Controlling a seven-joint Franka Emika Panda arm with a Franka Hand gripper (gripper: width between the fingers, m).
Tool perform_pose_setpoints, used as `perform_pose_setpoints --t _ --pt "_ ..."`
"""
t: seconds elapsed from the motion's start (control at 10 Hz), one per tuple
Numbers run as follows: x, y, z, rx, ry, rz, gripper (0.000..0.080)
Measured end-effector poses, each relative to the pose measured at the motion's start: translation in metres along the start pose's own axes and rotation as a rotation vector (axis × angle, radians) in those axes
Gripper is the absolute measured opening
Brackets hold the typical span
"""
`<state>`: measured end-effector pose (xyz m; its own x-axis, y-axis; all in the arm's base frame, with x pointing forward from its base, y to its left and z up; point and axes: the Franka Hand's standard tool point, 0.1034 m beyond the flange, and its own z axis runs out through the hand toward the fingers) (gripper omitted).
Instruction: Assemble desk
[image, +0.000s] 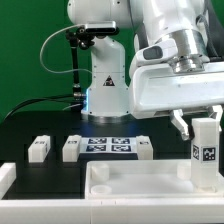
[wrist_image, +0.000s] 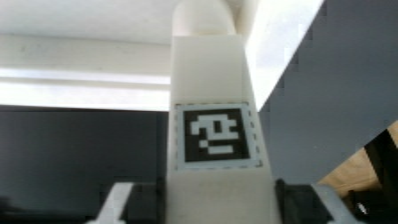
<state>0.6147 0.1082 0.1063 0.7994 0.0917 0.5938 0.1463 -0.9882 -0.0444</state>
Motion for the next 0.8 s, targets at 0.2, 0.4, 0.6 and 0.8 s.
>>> perform_pose_setpoints --t 0.2,0.4,0.6,0.8 --pt "0.0007 -0.0002 0.0004 0.0 -0.001 0.003 0.0288" --pt "0.0007 0.0 0.0004 0.0 -0.002 0.003 0.0288" --pt "-0.001 -0.0001 0.0011 0.001 -0.009 0.004 0.0538" --pt "-0.0014 -0.0001 0.0013 0.001 -0.009 0.004 0.0626"
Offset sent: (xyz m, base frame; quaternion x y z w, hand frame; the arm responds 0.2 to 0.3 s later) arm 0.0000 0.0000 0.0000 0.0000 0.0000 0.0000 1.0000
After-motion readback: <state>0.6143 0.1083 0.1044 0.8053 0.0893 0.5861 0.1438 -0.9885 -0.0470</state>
